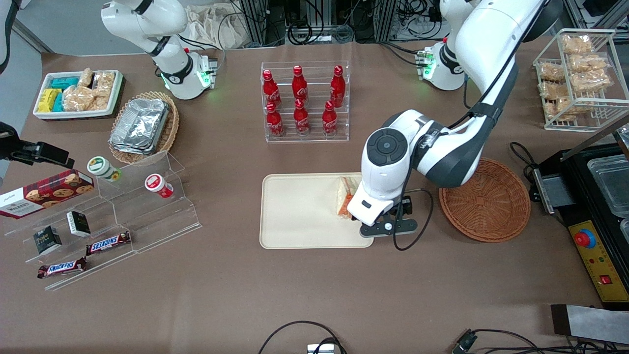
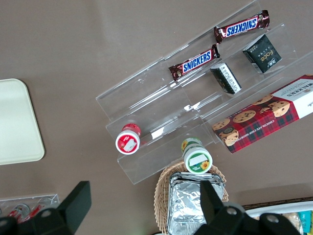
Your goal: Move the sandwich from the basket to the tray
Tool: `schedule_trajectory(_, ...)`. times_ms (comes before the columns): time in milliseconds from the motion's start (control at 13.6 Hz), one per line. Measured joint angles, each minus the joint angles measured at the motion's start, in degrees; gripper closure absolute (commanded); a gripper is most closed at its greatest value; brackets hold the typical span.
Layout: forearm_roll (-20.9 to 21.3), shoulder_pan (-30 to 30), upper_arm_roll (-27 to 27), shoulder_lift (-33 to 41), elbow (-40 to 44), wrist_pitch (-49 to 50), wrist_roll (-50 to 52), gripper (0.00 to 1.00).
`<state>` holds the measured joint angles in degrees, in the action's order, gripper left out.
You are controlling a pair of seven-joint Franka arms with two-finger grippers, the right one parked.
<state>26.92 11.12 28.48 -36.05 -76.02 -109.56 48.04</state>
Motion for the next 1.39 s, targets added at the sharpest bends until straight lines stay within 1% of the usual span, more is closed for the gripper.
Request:
schedule_trajectory(440, 0.0, -4.3, 0.0, 3.6, 0.9, 4.5, -0.1, 0.00)
schedule_trajectory(734, 0.0, -4.8, 0.0, 4.7, 0.9, 5.6, -0.1, 0.00)
schedule_trajectory(1394, 0.0, -8.1, -0.1, 6.1, 0.9, 7.7, -0.8, 0.00)
